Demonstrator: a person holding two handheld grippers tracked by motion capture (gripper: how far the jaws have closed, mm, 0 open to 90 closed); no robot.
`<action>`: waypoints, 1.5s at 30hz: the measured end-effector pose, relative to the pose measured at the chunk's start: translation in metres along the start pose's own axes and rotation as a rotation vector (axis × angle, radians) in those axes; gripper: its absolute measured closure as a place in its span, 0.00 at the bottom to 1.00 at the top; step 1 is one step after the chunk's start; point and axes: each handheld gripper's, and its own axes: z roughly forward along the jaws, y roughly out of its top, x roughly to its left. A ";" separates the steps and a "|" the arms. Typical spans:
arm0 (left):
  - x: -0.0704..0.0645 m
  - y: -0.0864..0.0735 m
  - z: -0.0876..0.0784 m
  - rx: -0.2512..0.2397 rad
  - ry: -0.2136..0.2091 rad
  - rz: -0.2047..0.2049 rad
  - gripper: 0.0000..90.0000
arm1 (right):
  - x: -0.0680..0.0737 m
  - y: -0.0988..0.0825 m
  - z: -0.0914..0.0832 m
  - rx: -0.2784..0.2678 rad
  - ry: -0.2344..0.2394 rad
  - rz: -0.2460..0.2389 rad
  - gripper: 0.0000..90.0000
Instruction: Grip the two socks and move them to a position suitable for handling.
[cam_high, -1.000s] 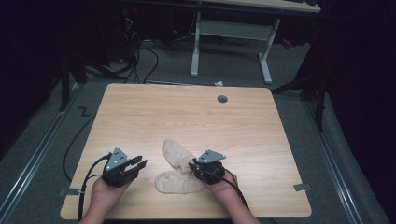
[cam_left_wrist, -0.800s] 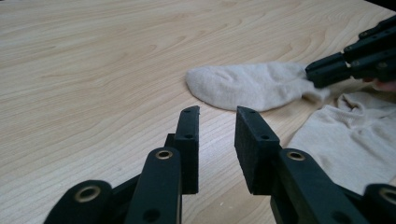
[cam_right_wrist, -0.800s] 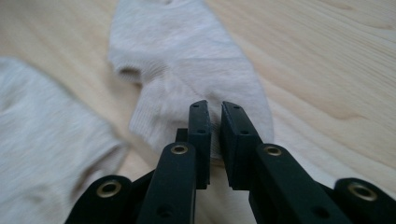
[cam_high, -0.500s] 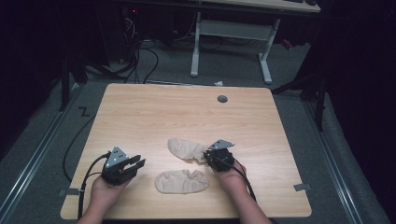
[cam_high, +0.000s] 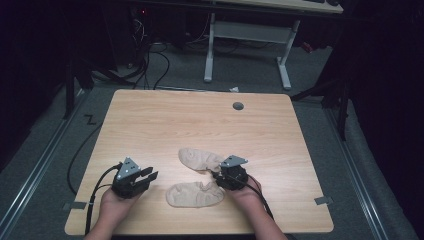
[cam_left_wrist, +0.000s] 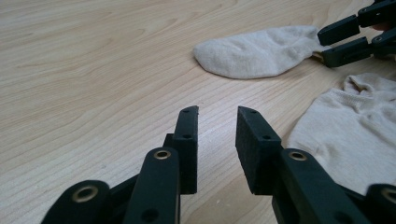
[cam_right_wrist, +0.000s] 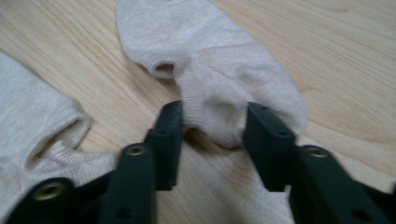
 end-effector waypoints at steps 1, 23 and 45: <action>0.001 -0.001 0.000 0.002 0.003 0.000 0.76 | 0.000 0.000 0.000 -0.003 -0.004 -0.008 0.75; -0.038 0.001 0.024 0.037 0.001 0.095 0.47 | 0.038 0.021 -0.038 -0.166 0.154 -0.040 0.92; -0.062 0.004 0.061 0.041 0.109 0.186 0.47 | 0.033 0.030 -0.053 -0.242 0.213 0.039 0.92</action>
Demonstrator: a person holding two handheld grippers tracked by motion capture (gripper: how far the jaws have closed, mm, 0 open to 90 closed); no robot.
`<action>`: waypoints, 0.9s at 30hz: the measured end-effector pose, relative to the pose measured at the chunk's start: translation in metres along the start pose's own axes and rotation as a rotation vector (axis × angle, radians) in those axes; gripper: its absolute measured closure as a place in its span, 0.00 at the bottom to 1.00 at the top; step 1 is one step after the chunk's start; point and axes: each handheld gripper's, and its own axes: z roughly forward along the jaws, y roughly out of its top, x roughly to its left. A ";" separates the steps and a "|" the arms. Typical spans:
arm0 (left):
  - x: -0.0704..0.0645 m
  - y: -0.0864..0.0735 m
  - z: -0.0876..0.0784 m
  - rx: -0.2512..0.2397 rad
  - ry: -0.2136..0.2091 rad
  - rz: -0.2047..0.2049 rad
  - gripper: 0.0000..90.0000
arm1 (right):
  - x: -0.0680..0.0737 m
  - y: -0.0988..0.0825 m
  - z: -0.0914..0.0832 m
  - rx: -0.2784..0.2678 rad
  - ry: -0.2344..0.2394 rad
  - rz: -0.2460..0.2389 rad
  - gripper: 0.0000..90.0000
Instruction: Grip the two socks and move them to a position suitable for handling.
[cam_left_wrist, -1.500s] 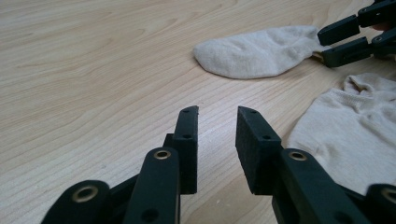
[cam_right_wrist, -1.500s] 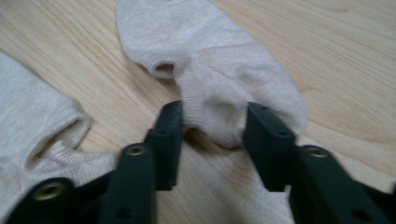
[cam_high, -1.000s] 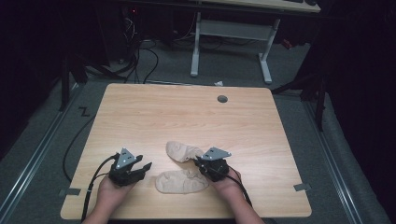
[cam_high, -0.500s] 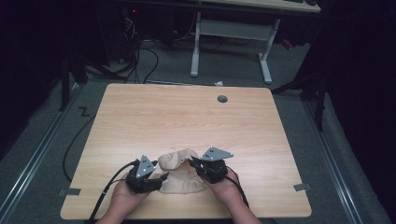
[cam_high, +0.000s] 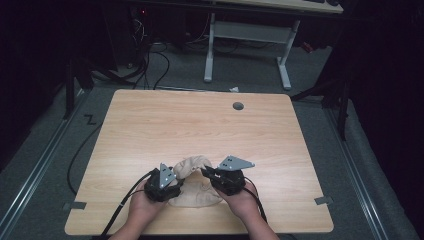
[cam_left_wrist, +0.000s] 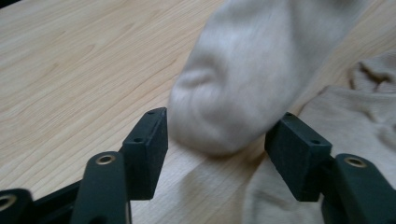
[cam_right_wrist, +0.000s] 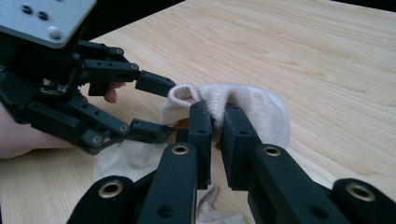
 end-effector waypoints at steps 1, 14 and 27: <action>0.000 0.000 0.000 -0.003 0.002 0.002 0.50 | 0.000 0.000 -0.001 0.000 -0.003 0.001 0.92; 0.011 0.004 -0.020 -0.083 -0.046 -0.025 0.96 | -0.008 -0.006 0.002 0.021 -0.035 0.025 0.92; 0.004 0.009 -0.042 -0.110 -0.123 -0.023 0.96 | -0.021 -0.019 -0.005 0.063 -0.052 0.086 0.91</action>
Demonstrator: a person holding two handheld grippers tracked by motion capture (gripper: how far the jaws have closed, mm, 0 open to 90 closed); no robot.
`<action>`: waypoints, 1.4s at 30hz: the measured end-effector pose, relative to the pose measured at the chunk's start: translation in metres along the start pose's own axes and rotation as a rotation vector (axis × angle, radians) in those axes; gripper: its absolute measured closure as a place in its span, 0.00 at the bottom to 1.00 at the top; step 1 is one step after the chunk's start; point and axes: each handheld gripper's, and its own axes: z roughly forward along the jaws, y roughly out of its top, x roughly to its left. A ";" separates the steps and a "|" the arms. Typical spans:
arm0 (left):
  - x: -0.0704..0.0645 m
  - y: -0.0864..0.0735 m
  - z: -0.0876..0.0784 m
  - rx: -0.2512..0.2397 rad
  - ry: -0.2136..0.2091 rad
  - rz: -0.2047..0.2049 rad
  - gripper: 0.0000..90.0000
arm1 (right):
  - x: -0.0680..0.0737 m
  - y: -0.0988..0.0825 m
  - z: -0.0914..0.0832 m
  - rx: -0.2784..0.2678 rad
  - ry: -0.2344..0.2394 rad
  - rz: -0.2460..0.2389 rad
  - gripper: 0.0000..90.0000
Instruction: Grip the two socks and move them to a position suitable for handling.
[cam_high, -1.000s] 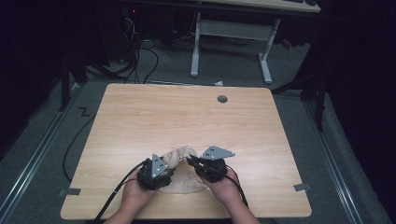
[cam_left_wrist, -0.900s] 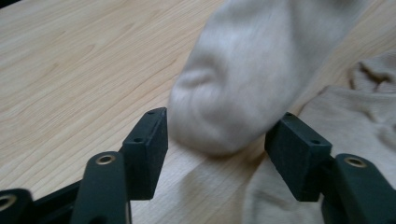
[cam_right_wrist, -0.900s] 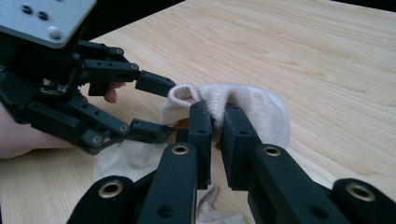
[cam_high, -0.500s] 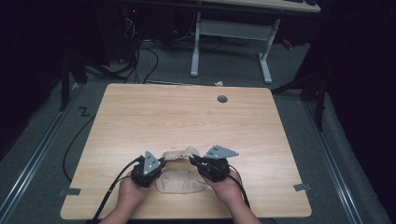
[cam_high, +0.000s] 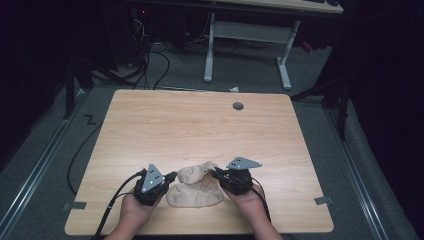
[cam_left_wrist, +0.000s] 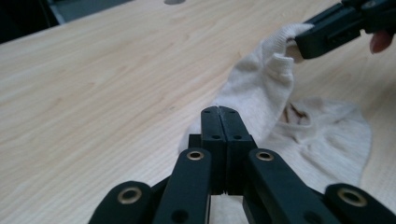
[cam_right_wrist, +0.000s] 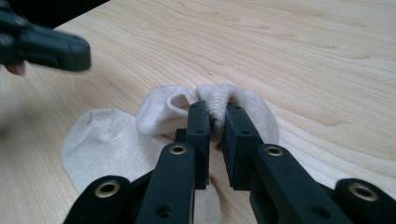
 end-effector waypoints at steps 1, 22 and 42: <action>-0.002 -0.001 0.003 0.006 -0.002 0.003 0.92 | 0.000 0.000 0.000 -0.002 0.002 0.002 0.91; -0.011 -0.003 0.046 0.097 0.054 0.053 0.82 | 0.004 0.011 -0.003 -0.049 0.064 0.043 0.91; -0.026 0.019 0.001 0.005 -0.066 0.052 0.99 | -0.002 0.001 -0.001 0.009 -0.006 0.023 0.89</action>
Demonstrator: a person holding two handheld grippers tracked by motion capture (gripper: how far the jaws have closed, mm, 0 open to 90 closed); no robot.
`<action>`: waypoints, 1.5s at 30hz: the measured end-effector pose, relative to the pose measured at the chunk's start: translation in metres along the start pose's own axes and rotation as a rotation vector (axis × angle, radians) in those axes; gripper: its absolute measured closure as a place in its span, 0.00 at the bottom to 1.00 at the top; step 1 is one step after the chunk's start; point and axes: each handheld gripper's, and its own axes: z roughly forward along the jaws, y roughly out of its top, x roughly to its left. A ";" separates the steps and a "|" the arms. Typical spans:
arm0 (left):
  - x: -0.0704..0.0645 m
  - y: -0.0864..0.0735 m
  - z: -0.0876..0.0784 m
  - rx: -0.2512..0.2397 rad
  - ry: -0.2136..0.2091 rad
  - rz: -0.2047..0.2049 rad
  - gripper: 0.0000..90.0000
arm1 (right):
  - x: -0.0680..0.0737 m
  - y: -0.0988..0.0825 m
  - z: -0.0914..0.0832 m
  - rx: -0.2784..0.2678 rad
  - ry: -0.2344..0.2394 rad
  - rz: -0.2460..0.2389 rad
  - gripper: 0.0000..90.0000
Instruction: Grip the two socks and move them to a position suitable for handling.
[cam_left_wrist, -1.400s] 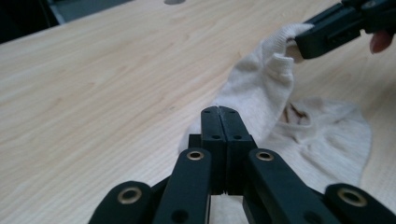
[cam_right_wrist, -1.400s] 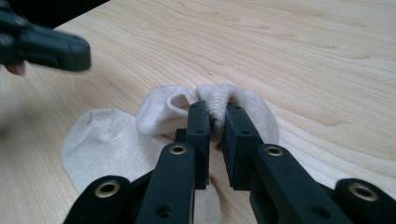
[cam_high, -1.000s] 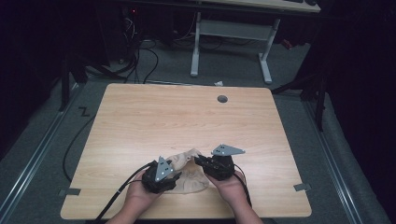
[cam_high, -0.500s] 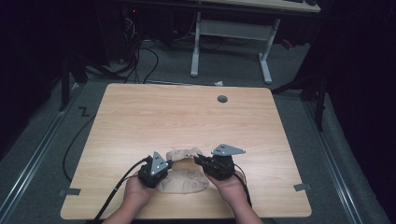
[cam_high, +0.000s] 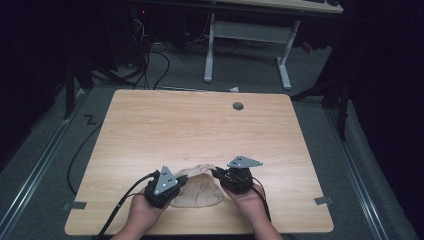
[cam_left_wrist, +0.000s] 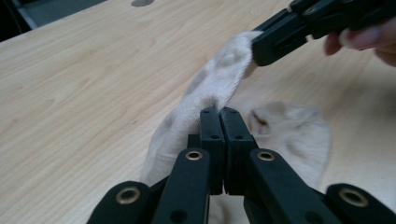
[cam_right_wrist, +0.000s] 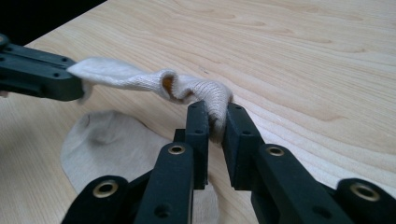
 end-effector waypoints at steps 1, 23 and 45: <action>-0.001 0.000 -0.001 0.007 -0.006 -0.005 0.99 | 0.000 0.000 0.000 0.002 -0.001 -0.001 0.88; 0.025 -0.008 0.011 0.032 0.029 -0.090 0.90 | -0.004 0.007 0.018 0.030 0.034 0.046 0.91; 0.029 -0.028 0.016 0.069 0.079 -0.107 0.97 | -0.007 0.006 0.014 0.021 0.043 0.059 0.91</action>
